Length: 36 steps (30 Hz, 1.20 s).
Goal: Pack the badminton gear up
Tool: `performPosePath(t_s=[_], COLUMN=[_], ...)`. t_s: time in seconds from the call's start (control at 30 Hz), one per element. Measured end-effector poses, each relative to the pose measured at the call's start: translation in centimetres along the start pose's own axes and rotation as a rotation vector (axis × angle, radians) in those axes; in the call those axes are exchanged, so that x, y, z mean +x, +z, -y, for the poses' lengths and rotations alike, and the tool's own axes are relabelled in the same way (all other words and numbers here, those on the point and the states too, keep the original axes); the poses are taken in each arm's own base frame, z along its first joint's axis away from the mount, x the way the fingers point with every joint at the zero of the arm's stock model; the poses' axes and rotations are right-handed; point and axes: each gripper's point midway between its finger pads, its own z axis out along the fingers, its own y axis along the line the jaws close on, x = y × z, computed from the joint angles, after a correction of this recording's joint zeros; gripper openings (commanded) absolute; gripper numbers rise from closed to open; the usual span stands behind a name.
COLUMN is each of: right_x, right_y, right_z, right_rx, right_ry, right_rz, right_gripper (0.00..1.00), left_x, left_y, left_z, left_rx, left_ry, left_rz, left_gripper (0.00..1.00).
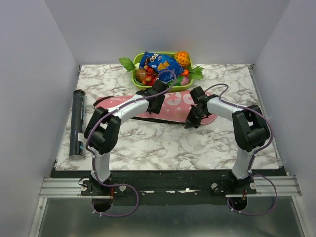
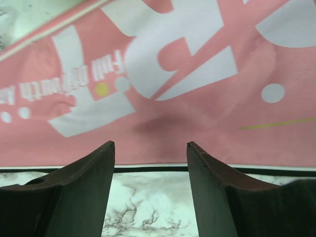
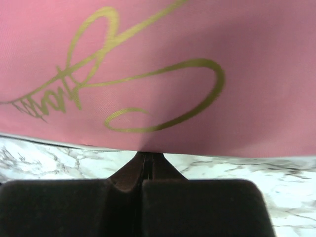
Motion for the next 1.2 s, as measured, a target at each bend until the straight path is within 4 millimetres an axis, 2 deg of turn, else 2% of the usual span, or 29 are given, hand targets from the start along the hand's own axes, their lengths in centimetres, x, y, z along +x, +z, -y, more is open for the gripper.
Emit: performPosePath(t_s=[0.23, 0.33, 0.4, 0.57, 0.63, 0.77, 0.97, 1.07, 1.2], right_x=[-4.0, -6.2, -8.4, -13.8, -15.3, -15.9, -15.2, -15.1, -15.1], right_y=[-0.9, -1.4, -1.7, -3.1, -3.6, -3.6, -2.9, -2.8, -2.8], right_z=[3.6, 4.9, 6.9, 10.3, 10.9, 10.9, 11.4, 11.4, 11.3], right_rx=[0.027, 0.051, 0.078, 0.108, 0.106, 0.101, 0.109, 0.11, 0.11], right_ry=[0.157, 0.209, 0.269, 0.336, 0.338, 0.3, 0.257, 0.244, 0.233], right_rz=[0.035, 0.053, 0.071, 0.177, 0.219, 0.241, 0.23, 0.229, 0.229], right_gripper=[0.01, 0.01, 0.0, 0.01, 0.01, 0.0, 0.0, 0.0, 0.01], left_x=[-1.4, -1.5, -1.5, 0.6, 2.0, 4.5, 7.6, 8.6, 8.7], left_y=[-2.9, -3.4, -3.8, -3.7, -3.2, -2.0, -1.8, -3.2, -6.4], left_z=[-2.9, -4.3, -5.0, -6.4, -6.6, -5.5, -2.4, -0.3, 2.2], left_rx=[-0.036, -0.056, -0.067, -0.097, -0.103, -0.059, 0.098, 0.185, 0.303], left_ry=[-0.053, -0.084, -0.1, -0.115, -0.11, -0.105, -0.095, -0.065, -0.024], left_rz=[0.035, 0.035, 0.034, -0.015, -0.054, -0.13, -0.223, -0.24, -0.199], left_gripper=[0.68, 0.69, 0.69, 0.68, 0.67, 0.59, 0.59, 0.6, 0.62])
